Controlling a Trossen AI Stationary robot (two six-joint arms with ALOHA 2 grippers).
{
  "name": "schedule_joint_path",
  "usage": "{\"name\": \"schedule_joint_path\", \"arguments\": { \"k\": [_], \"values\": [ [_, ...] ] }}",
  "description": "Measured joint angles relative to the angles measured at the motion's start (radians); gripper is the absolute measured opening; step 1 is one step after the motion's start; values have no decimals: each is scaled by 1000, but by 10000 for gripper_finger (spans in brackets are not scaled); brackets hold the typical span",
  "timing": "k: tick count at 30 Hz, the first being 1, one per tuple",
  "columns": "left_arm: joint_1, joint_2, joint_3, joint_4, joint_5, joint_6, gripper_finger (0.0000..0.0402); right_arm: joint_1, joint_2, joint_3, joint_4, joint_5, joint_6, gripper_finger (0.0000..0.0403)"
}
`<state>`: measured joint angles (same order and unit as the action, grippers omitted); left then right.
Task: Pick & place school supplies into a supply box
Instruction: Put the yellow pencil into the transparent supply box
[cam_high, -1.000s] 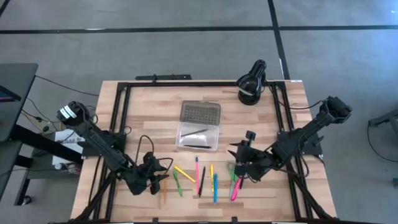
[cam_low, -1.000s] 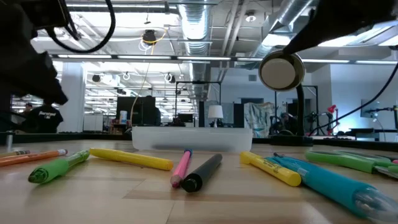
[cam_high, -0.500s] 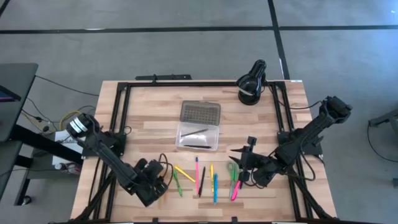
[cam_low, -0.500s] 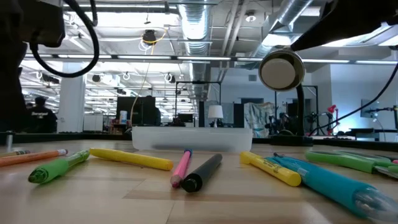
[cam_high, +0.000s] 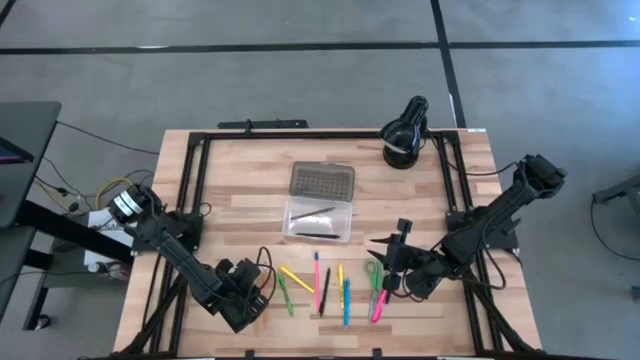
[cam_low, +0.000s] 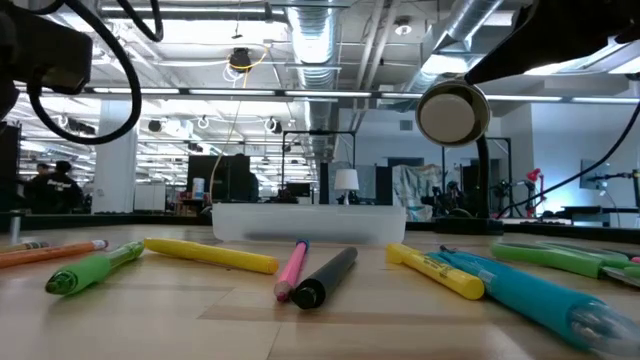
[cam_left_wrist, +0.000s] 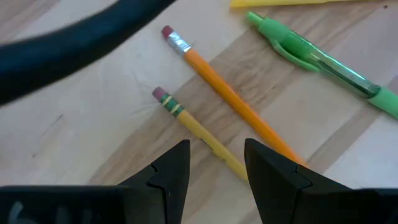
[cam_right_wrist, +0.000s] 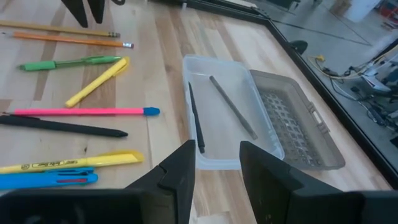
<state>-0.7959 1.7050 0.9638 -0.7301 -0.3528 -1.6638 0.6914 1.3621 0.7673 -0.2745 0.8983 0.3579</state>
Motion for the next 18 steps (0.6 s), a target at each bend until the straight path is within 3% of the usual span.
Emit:
{"name": "schedule_joint_path", "arguments": {
  "k": [9, 18],
  "values": [
    [10, 74, 4, 20, 43, 48, 146, 0, 0, 0, 3, -2, -11, 121],
    [11, 71, 5, 1, 80, 67, 146, -22, 1, 0, 33, -5, -45, 121]
  ]
}}
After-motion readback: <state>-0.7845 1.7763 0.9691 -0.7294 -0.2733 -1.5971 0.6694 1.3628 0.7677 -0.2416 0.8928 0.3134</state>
